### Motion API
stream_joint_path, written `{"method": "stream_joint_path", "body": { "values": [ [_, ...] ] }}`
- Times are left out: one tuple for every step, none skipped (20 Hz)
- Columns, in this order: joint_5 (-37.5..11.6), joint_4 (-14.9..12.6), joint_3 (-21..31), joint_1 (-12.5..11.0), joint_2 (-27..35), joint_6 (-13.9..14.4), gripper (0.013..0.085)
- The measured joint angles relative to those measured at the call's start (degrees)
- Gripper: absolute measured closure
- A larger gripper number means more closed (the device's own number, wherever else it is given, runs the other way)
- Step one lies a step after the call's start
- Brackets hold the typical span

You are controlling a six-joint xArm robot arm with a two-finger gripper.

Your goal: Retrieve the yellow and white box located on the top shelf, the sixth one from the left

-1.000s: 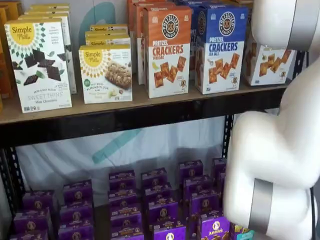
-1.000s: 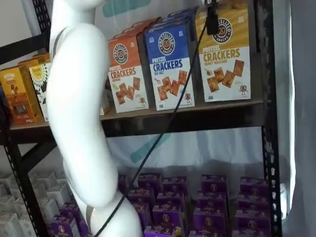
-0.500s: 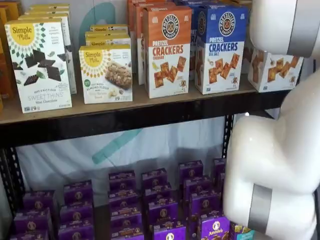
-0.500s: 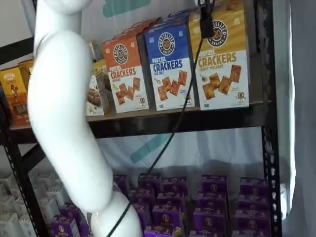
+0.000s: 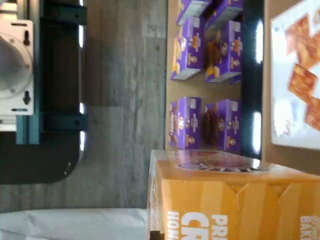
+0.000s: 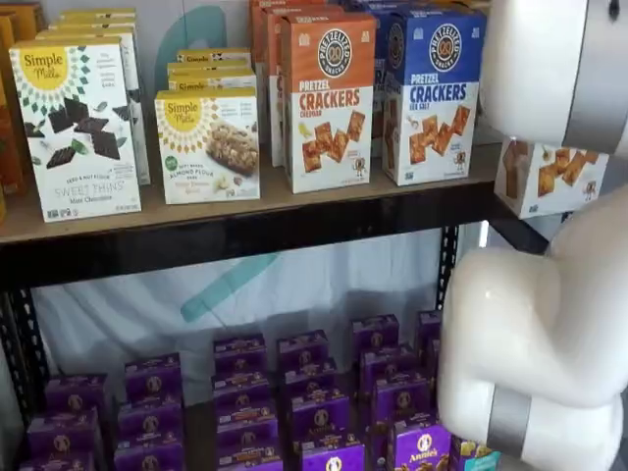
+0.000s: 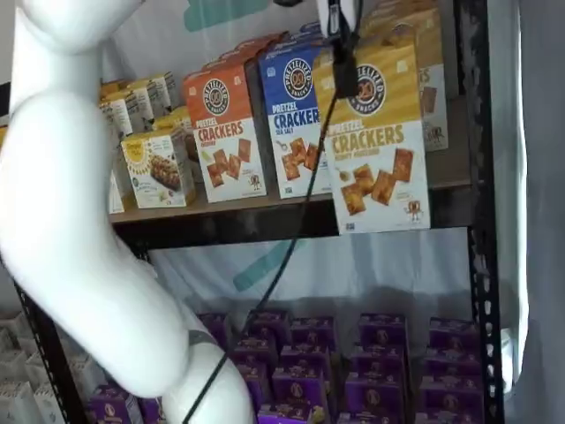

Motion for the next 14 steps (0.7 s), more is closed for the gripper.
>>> {"method": "stream_joint_path", "body": {
  "values": [
    [0.50, -0.08, 0.70, 0.27, -0.79, 0.29, 0.0370],
    [1.03, -0.14, 1.40, 0.63, -1.63, 0.68, 0.0370],
    [1.55, -0.20, 1.93, 1.00, -2.26, 1.09, 0.0370],
    [2.08, -0.25, 2.41, 1.43, -2.88, 1.54, 0.0370],
    [2.64, -0.27, 2.76, 1.84, -3.38, 1.99, 0.0370],
    [3.29, -0.30, 3.17, 2.40, -4.00, 2.61, 0.0370],
    [3.86, -0.35, 3.67, 3.10, -4.68, 3.32, 0.0370],
    [4.21, -0.38, 4.03, 3.62, -5.19, 3.88, 0.0370],
    [4.67, -0.44, 4.37, 4.25, -5.71, 4.51, 0.0370],
    [4.93, -0.48, 4.61, 4.65, -6.03, 4.94, 0.0370],
    [5.22, -0.60, 4.86, 5.17, -6.40, 5.42, 0.0370],
    [5.63, -0.81, 5.22, 5.93, -6.89, 6.12, 0.0370],
    [5.94, -0.93, 5.48, 6.50, -7.27, 6.66, 0.0370],
    [6.25, -0.97, 5.76, 7.04, -7.64, 7.22, 0.0370]
  ]
}}
